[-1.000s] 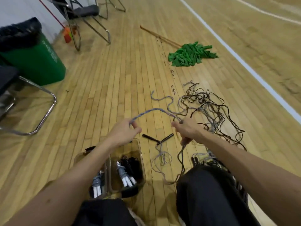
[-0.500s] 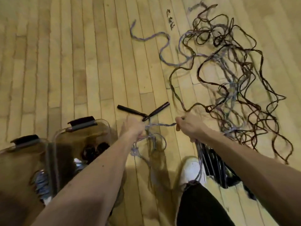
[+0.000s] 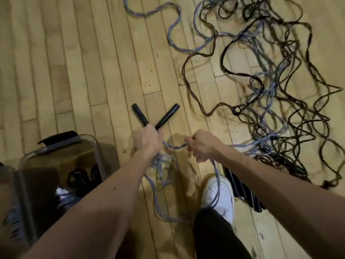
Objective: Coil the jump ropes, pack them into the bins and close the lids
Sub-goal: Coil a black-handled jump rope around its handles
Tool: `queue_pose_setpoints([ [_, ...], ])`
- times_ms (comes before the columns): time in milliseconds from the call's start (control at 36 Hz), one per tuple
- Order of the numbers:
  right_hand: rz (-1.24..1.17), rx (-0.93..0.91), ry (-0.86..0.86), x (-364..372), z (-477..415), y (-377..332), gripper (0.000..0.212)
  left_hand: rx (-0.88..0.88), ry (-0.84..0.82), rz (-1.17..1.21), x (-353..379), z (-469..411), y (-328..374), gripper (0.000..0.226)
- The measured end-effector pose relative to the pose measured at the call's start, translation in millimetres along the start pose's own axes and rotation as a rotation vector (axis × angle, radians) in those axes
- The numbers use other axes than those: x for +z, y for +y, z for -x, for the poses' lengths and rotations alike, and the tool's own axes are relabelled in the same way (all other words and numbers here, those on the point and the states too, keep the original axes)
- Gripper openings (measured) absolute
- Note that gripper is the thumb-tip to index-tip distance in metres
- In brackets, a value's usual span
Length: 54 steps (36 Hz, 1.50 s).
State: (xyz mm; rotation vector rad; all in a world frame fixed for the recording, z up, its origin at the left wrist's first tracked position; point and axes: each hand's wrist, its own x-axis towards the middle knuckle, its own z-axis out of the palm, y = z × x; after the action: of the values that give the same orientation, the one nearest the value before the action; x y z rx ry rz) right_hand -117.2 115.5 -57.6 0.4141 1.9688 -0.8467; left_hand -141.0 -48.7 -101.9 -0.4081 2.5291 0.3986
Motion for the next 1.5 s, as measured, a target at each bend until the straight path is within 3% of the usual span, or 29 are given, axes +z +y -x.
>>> queue_pose_setpoints([
  [83, 0.143, -0.014, 0.009, -1.6, 22.1, -3.8, 0.041, 0.049, -0.031, 0.16, -13.5, 28.0, -8.2, 0.036],
  [139, 0.304, -0.092, 0.149, -8.7, 43.8, -9.4, 0.052, 0.114, -0.064, 0.219, -37.0, 49.3, -5.9, 0.037],
  [250, 0.583, -0.356, 0.531, -32.4, 101.7, -33.0, 0.097, 0.305, -0.169, 0.12, -109.8, 101.8, 5.1, 0.041],
  [361, 0.934, -0.599, 0.732, -64.6, 169.6, -59.9, 0.121, 0.508, -0.215, -0.059, -190.1, 158.6, 22.7, 0.009],
  [500, 1.202, -0.753, 0.691, -93.8, 268.5, -83.8, 0.089, 0.695, -0.094, -0.3, -277.5, 250.1, 47.5, 0.003],
  [583, 1.169, -0.843, 0.704, -101.3, 330.2, -89.5, 0.069, 0.76, -0.03, -0.393, -315.9, 306.6, 49.4, 0.008],
  [667, 1.174, -0.869, 0.757, -98.7, 385.6, -88.6, 0.047, 0.845, 0.056, -0.517, -338.5, 362.4, 41.5, 0.031],
  [806, 0.956, -0.794, 0.606, -80.4, 462.6, -80.4, 0.025, 0.899, 0.158, -0.525, -345.9, 436.3, 16.6, 0.045],
  [917, 0.904, -0.757, 0.562, -64.4, 513.5, -73.6, 0.024, 0.856, 0.17, -0.253, -347.1, 470.8, -7.7, 0.085],
  [972, 0.792, -0.74, 0.474, -55.2, 536.3, -69.9, 0.022, 0.866, 0.194, -0.113, -351.7, 485.4, -17.0, 0.091],
  [1056, 0.591, -0.729, 0.319, -41.6, 566.7, -65.3, 0.022, 0.857, 0.277, -0.043, -359.7, 508.1, -26.3, 0.078],
  [1139, 0.325, -0.748, 0.154, -31.3, 594.0, -59.6, 0.023, 0.834, 0.344, -0.029, -367.8, 531.0, -30.1, 0.045],
  [1222, 0.185, -0.798, 0.064, -23.6, 623.9, -57.3, 0.026, 0.844, 0.155, 0.39, -380.6, 560.9, -32.6, 0.023],
  [1389, -0.099, -0.865, -0.081, -14.8, 664.7, -57.2, 0.028, 0.937, -0.046, 0.959, -383.3, 593.3, -32.1, 0.02],
  [1500, -0.228, -0.869, -0.135, -8.0, 675.5, -52.2, 0.033, 1.001, -0.158, 1.088, -377.9, 604.8, -31.7, 0.032],
])
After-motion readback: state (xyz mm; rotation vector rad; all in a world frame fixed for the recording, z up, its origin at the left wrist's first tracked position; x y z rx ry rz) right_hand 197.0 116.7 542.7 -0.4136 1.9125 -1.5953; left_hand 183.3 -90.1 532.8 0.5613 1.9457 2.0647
